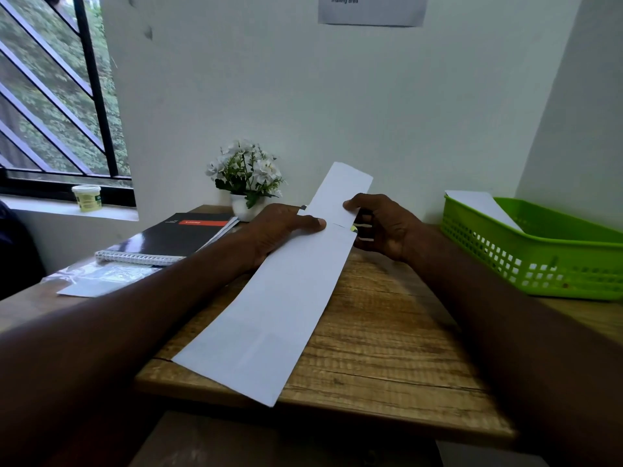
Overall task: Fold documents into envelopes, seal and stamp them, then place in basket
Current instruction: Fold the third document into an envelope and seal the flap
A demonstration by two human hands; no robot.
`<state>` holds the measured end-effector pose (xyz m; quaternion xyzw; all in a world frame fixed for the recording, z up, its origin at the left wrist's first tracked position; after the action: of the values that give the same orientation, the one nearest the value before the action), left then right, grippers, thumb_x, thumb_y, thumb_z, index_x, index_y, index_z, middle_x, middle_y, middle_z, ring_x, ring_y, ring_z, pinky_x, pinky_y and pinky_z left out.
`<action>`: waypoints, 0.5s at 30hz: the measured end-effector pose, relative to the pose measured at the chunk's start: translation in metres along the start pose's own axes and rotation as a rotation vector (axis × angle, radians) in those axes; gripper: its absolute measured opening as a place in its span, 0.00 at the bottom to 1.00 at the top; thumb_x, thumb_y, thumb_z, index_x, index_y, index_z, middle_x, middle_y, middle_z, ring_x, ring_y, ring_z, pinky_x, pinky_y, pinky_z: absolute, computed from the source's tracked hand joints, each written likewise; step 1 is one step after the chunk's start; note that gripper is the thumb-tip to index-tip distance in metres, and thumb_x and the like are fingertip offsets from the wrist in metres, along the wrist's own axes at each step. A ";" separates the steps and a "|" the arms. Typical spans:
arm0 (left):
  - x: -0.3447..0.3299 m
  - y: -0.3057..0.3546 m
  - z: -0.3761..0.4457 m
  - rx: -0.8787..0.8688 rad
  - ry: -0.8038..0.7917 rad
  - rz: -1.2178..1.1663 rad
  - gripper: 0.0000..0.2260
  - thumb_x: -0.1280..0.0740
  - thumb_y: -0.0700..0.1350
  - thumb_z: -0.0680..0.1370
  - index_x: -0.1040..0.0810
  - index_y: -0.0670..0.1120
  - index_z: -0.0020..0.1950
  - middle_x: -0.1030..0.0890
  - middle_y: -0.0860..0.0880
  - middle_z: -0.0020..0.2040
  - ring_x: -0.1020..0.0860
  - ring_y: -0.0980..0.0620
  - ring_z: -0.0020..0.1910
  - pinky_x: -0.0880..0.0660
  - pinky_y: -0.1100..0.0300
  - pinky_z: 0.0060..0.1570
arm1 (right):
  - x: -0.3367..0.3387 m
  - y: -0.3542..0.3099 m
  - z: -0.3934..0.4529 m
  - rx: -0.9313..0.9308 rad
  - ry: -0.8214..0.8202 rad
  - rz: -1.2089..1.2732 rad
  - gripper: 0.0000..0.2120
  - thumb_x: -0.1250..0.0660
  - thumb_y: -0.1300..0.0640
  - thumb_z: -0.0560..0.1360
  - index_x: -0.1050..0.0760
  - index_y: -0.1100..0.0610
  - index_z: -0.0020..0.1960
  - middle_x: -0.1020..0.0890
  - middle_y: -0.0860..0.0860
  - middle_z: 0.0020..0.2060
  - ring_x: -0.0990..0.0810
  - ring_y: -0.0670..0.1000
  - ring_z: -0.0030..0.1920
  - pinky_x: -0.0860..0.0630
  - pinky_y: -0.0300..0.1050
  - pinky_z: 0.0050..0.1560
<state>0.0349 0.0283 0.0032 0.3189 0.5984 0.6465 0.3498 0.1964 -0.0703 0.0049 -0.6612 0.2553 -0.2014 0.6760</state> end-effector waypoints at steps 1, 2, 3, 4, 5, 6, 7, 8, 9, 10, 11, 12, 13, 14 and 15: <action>0.000 0.000 -0.001 0.000 0.002 0.002 0.04 0.26 0.37 0.76 0.18 0.38 0.49 0.14 0.40 0.43 0.15 0.46 0.36 0.19 0.57 0.34 | -0.001 0.001 0.000 -0.008 -0.004 -0.005 0.13 0.27 0.55 0.72 0.22 0.57 0.55 0.17 0.53 0.46 0.19 0.53 0.43 0.22 0.48 0.50; -0.001 0.001 -0.002 0.000 0.002 0.002 0.03 0.26 0.37 0.76 0.18 0.38 0.48 0.14 0.41 0.42 0.15 0.47 0.35 0.19 0.57 0.33 | -0.001 0.001 0.000 -0.012 -0.003 0.000 0.13 0.27 0.55 0.72 0.22 0.57 0.55 0.17 0.53 0.46 0.20 0.53 0.44 0.22 0.49 0.51; -0.001 0.001 -0.002 0.000 0.003 0.001 0.03 0.26 0.37 0.76 0.18 0.38 0.48 0.14 0.41 0.41 0.15 0.47 0.35 0.19 0.57 0.33 | -0.001 0.001 -0.001 -0.010 0.002 0.011 0.13 0.27 0.54 0.73 0.22 0.57 0.55 0.17 0.53 0.46 0.20 0.54 0.44 0.23 0.49 0.52; -0.002 0.001 -0.002 0.000 0.001 -0.001 0.03 0.26 0.36 0.76 0.18 0.38 0.48 0.14 0.41 0.41 0.15 0.47 0.34 0.19 0.57 0.33 | -0.001 0.001 -0.001 -0.004 0.011 0.024 0.13 0.27 0.53 0.74 0.22 0.57 0.55 0.17 0.53 0.46 0.20 0.54 0.43 0.23 0.50 0.52; -0.002 0.001 -0.002 0.001 -0.001 0.004 0.04 0.26 0.37 0.76 0.18 0.38 0.49 0.14 0.40 0.41 0.15 0.47 0.34 0.19 0.57 0.33 | 0.000 0.000 -0.001 0.005 0.024 0.036 0.13 0.27 0.53 0.74 0.22 0.57 0.55 0.17 0.53 0.46 0.19 0.54 0.42 0.23 0.50 0.52; -0.002 0.001 -0.003 0.003 -0.002 0.009 0.05 0.26 0.37 0.76 0.18 0.37 0.50 0.14 0.40 0.42 0.15 0.47 0.34 0.19 0.58 0.33 | 0.001 -0.001 0.000 0.016 0.038 0.044 0.13 0.27 0.53 0.75 0.22 0.57 0.56 0.17 0.53 0.46 0.19 0.53 0.41 0.23 0.50 0.52; -0.002 0.001 -0.003 0.004 -0.001 0.017 0.06 0.26 0.37 0.76 0.18 0.37 0.51 0.14 0.40 0.43 0.15 0.47 0.35 0.19 0.58 0.33 | 0.002 -0.001 0.000 0.025 0.048 0.046 0.13 0.27 0.53 0.75 0.22 0.58 0.56 0.16 0.53 0.46 0.19 0.53 0.41 0.23 0.50 0.51; -0.002 0.001 -0.003 0.006 0.002 0.020 0.06 0.26 0.37 0.76 0.18 0.37 0.52 0.14 0.39 0.44 0.15 0.46 0.35 0.19 0.58 0.33 | 0.002 -0.001 0.000 0.028 0.048 0.042 0.14 0.26 0.54 0.75 0.22 0.58 0.57 0.16 0.53 0.46 0.19 0.53 0.41 0.22 0.50 0.51; -0.002 0.001 -0.003 0.006 0.006 0.023 0.07 0.26 0.37 0.76 0.18 0.37 0.52 0.14 0.39 0.44 0.15 0.46 0.35 0.19 0.57 0.33 | 0.002 -0.001 -0.001 0.025 0.039 0.032 0.14 0.26 0.54 0.75 0.22 0.58 0.58 0.16 0.53 0.47 0.19 0.53 0.41 0.22 0.50 0.50; -0.001 0.000 -0.003 0.006 0.009 0.023 0.06 0.26 0.37 0.76 0.18 0.37 0.51 0.14 0.39 0.44 0.15 0.46 0.35 0.19 0.57 0.33 | 0.001 -0.001 -0.001 0.017 0.023 0.017 0.14 0.26 0.54 0.74 0.22 0.58 0.58 0.17 0.53 0.47 0.19 0.53 0.41 0.22 0.49 0.50; -0.001 0.000 -0.003 0.007 0.011 0.022 0.04 0.26 0.37 0.76 0.18 0.38 0.49 0.14 0.39 0.43 0.15 0.46 0.35 0.19 0.57 0.33 | 0.000 -0.001 -0.002 0.010 0.008 0.000 0.15 0.26 0.54 0.74 0.22 0.57 0.58 0.17 0.53 0.46 0.19 0.52 0.41 0.22 0.48 0.49; -0.001 0.000 -0.003 0.008 0.012 0.021 0.04 0.26 0.37 0.76 0.18 0.38 0.48 0.14 0.40 0.43 0.15 0.46 0.35 0.19 0.57 0.33 | -0.001 -0.001 -0.002 0.005 -0.002 -0.014 0.15 0.26 0.54 0.73 0.22 0.57 0.57 0.17 0.53 0.46 0.19 0.53 0.41 0.22 0.48 0.49; -0.001 0.000 -0.002 0.007 0.011 0.023 0.03 0.26 0.37 0.76 0.18 0.39 0.47 0.14 0.40 0.43 0.15 0.45 0.36 0.19 0.57 0.34 | -0.001 -0.001 -0.003 0.007 -0.001 -0.020 0.15 0.26 0.54 0.73 0.22 0.57 0.57 0.17 0.53 0.46 0.19 0.53 0.42 0.22 0.48 0.49; -0.001 0.000 -0.002 0.006 0.010 0.024 0.03 0.26 0.37 0.76 0.18 0.39 0.47 0.14 0.40 0.42 0.15 0.45 0.36 0.19 0.56 0.35 | -0.001 -0.002 -0.003 0.015 0.008 -0.015 0.14 0.26 0.54 0.74 0.22 0.57 0.57 0.17 0.53 0.45 0.19 0.53 0.42 0.22 0.48 0.49; -0.001 0.000 -0.002 0.006 0.008 0.022 0.03 0.26 0.37 0.76 0.18 0.40 0.46 0.14 0.40 0.42 0.15 0.45 0.36 0.19 0.56 0.35 | 0.001 -0.002 -0.003 0.028 0.027 0.000 0.14 0.26 0.53 0.74 0.22 0.57 0.57 0.17 0.53 0.45 0.19 0.53 0.43 0.22 0.48 0.49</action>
<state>0.0341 0.0262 0.0027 0.3238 0.5981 0.6500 0.3390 0.1952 -0.0731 0.0072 -0.6489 0.2617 -0.2138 0.6818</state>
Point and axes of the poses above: each hand's wrist, its own z-axis towards the middle knuckle, its own x-axis out of the back of the hand, y = z × x, the point moved 8 cm from there along z, towards the middle knuckle
